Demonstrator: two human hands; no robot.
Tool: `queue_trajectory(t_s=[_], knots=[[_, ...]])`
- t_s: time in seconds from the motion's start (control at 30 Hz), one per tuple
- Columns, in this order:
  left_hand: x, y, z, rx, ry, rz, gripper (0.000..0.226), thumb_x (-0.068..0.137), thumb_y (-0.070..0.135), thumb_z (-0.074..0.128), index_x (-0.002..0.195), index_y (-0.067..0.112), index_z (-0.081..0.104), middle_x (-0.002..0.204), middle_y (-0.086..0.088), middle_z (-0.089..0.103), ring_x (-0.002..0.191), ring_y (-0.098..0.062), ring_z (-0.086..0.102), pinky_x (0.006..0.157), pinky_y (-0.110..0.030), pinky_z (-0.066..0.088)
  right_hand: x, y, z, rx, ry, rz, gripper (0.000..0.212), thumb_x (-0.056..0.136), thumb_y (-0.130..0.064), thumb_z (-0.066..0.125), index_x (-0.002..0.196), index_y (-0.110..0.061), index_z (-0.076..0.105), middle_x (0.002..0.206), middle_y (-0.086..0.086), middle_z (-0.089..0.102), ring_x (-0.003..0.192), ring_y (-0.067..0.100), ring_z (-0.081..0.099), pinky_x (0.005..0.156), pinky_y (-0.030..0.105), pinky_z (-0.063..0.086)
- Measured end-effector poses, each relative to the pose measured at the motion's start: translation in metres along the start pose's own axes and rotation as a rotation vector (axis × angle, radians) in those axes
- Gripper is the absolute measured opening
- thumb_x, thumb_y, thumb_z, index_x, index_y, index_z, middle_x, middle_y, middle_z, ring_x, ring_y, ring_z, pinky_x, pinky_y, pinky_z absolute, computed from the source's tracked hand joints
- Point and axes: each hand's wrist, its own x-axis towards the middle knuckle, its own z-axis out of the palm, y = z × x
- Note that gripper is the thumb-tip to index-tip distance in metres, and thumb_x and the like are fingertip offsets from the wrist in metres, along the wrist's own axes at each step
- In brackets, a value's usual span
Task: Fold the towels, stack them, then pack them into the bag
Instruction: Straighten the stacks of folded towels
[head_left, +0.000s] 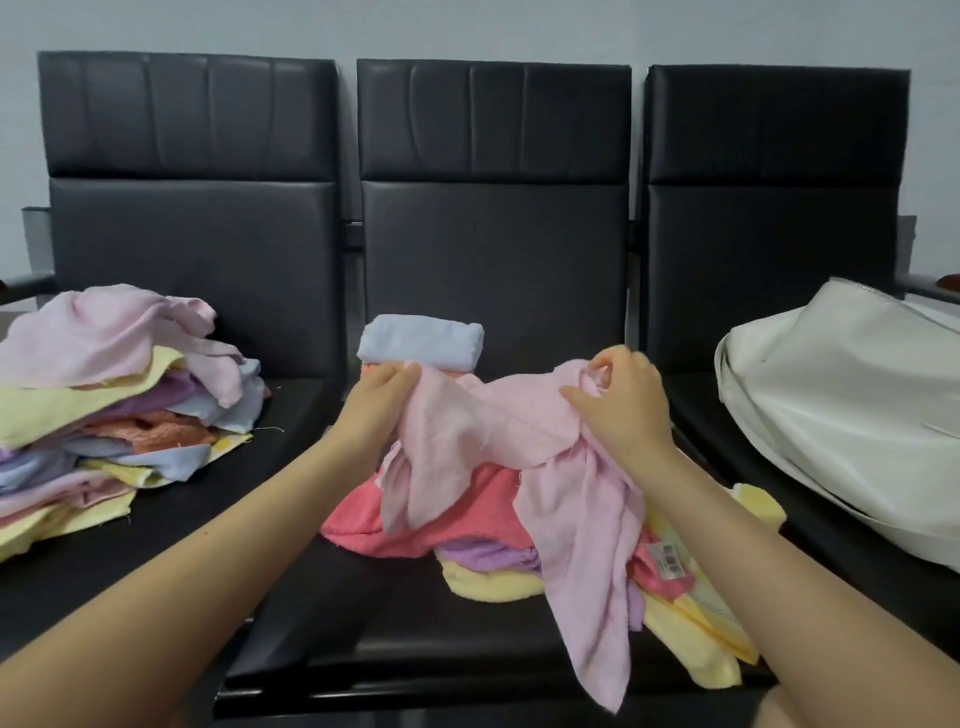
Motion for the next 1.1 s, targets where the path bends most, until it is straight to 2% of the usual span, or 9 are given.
queue_trajectory(t_s=[0.07,0.13,0.27,0.37,0.47,0.63,0.73,0.93,1.1], knots=[[0.001,-0.005,-0.007,-0.033,0.008,-0.056,0.015,0.096,0.033,0.054,0.093,0.024,0.065,0.099,0.001,0.065,0.082,-0.013,0.061,0.062,-0.026,0.045,-0.003,-0.010,-0.004,0.017,-0.048,-0.027,0.026,0.086,-0.037,0.069,0.077,-0.016,0.056,0.075,-0.003,0.055,0.074,0.018,0.054,0.066,0.033,0.045],[0.004,-0.010,-0.013,-0.040,0.011,-0.088,0.016,0.096,0.033,0.055,0.089,0.022,0.064,0.094,0.001,0.065,0.079,-0.013,0.059,0.061,-0.027,0.044,-0.013,-0.022,0.001,-0.072,-0.282,0.062,0.052,0.086,-0.058,0.059,0.059,-0.013,0.053,0.054,-0.001,0.048,0.058,0.019,0.050,0.062,0.031,0.042],[0.007,-0.020,-0.014,0.004,0.001,-0.146,0.021,0.092,0.039,0.057,0.090,0.019,0.065,0.099,-0.002,0.065,0.087,-0.015,0.059,0.079,-0.032,0.047,-0.045,-0.032,0.027,-0.211,-0.550,0.143,0.063,0.085,-0.076,0.041,0.066,-0.017,0.054,0.064,-0.002,0.058,0.068,0.019,0.057,0.065,0.031,0.042],[0.005,-0.020,-0.007,-0.013,-0.008,-0.203,0.032,0.098,0.043,0.047,0.106,0.017,0.065,0.105,-0.003,0.069,0.093,-0.014,0.063,0.081,-0.028,0.050,-0.053,-0.030,0.041,-0.206,-0.481,0.035,0.043,0.089,-0.063,0.049,0.081,-0.021,0.054,0.077,-0.005,0.061,0.075,0.016,0.058,0.066,0.032,0.044],[0.004,-0.022,-0.001,0.015,0.021,-0.205,0.022,0.098,0.031,0.052,0.097,0.014,0.066,0.111,-0.009,0.069,0.088,-0.015,0.062,0.079,-0.028,0.048,-0.046,-0.028,0.052,-0.110,-0.509,0.002,0.032,0.090,-0.048,0.057,0.077,-0.020,0.054,0.073,-0.006,0.058,0.073,0.015,0.057,0.068,0.032,0.043],[0.002,-0.019,-0.001,0.086,0.027,-0.188,0.013,0.094,0.025,0.059,0.096,0.015,0.066,0.109,-0.007,0.068,0.094,-0.019,0.062,0.083,-0.031,0.049,-0.031,-0.023,0.041,0.480,-0.530,0.170,0.023,0.093,-0.018,0.063,0.073,-0.009,0.054,0.061,0.000,0.050,0.051,0.011,0.048,0.047,0.019,0.039],[0.003,-0.017,-0.001,0.080,0.035,-0.155,0.024,0.094,0.031,0.056,0.105,0.013,0.066,0.112,-0.008,0.067,0.102,-0.022,0.063,0.095,-0.039,0.050,-0.024,-0.022,0.030,0.757,-0.580,0.248,0.025,0.097,-0.013,0.056,0.073,-0.012,0.050,0.065,0.001,0.046,0.060,0.012,0.045,0.059,0.023,0.040],[-0.006,-0.023,0.015,0.351,-0.014,0.035,0.025,0.092,0.034,0.058,0.110,0.018,0.061,0.099,0.002,0.063,0.086,-0.013,0.058,0.074,-0.026,0.044,0.008,-0.015,-0.021,1.516,-0.324,0.510,0.024,0.102,-0.014,0.044,0.086,-0.005,0.059,0.079,0.011,0.069,0.078,0.020,0.068,0.079,0.033,0.056],[-0.008,-0.028,0.027,0.603,-0.052,0.084,0.054,0.085,0.037,0.069,0.131,0.014,0.050,0.115,-0.005,0.056,0.096,-0.016,0.054,0.079,-0.024,0.037,0.018,0.021,-0.024,1.391,-0.010,0.730,0.016,0.100,-0.014,0.052,0.101,-0.001,0.061,0.110,0.018,0.067,0.094,0.023,0.066,0.087,0.036,0.055]])
